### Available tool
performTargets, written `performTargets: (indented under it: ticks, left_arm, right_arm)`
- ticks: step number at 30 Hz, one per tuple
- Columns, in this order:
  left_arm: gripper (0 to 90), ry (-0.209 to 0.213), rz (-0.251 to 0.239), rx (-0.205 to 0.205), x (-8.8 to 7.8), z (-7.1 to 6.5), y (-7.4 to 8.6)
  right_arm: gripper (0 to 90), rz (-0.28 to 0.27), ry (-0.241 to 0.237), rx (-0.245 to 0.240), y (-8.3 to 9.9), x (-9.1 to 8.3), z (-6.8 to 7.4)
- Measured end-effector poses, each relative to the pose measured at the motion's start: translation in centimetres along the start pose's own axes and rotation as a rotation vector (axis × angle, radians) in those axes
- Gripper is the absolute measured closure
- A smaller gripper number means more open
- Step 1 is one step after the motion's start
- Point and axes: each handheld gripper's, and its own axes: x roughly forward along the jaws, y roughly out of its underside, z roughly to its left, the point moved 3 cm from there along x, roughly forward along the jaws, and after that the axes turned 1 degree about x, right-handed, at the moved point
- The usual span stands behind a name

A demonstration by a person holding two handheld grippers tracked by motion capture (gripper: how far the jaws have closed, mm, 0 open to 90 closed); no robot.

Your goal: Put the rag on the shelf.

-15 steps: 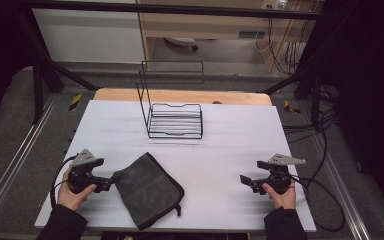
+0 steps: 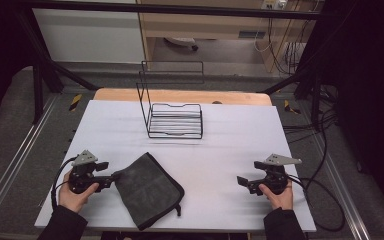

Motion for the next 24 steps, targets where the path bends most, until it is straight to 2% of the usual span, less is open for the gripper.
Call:
performTargets:
  ticks: [2,3,4,6,7,10,12,16,17,24]
  left_arm:
    - [36.2,-0.001,0.012,-0.013,0.1,-0.3,0.1]
    - [41.4,0.004,0.021,-0.021,0.2,-0.4,0.2]
    - [43.3,0.001,0.046,-0.033,0.5,-0.5,0.4]
    - [47.8,-0.001,0.059,-0.042,0.7,-0.5,0.5]
    - [50.2,-0.001,0.081,-0.074,0.9,-0.4,0.8]
    - [54.2,-0.002,0.096,-0.093,1.0,-0.3,0.9]
    - [59.9,-0.011,0.127,-0.109,1.2,-0.1,1.1]
    - [64.8,-0.003,0.141,-0.126,1.4,-0.2,1.3]
    - [65.4,-0.002,0.142,-0.129,1.4,-0.2,1.3]
    - [72.4,0.006,0.159,-0.146,1.5,-0.3,1.3]
  right_arm:
    - [0.7,0.002,-0.001,-0.004,0.0,0.1,0.1]
    - [0.7,0.004,-0.005,0.001,0.0,0.2,0.2]
    - [0.7,0.003,-0.007,0.001,0.0,0.2,0.2]
    - [0.7,0.004,-0.009,0.001,0.0,0.3,0.3]
    - [0.8,0.007,-0.01,-0.001,0.1,0.3,0.3]
    - [0.8,0.005,-0.015,-0.001,0.1,0.4,0.3]
    - [1.0,0.009,-0.016,-0.002,0.1,0.5,0.5]
    - [1.5,0.009,-0.015,-0.004,-0.1,0.7,0.8]
    - [1.8,0.017,-0.01,-0.018,-0.2,0.9,1.1]
    - [4.8,0.026,-0.047,-0.015,-1.0,2.3,3.0]
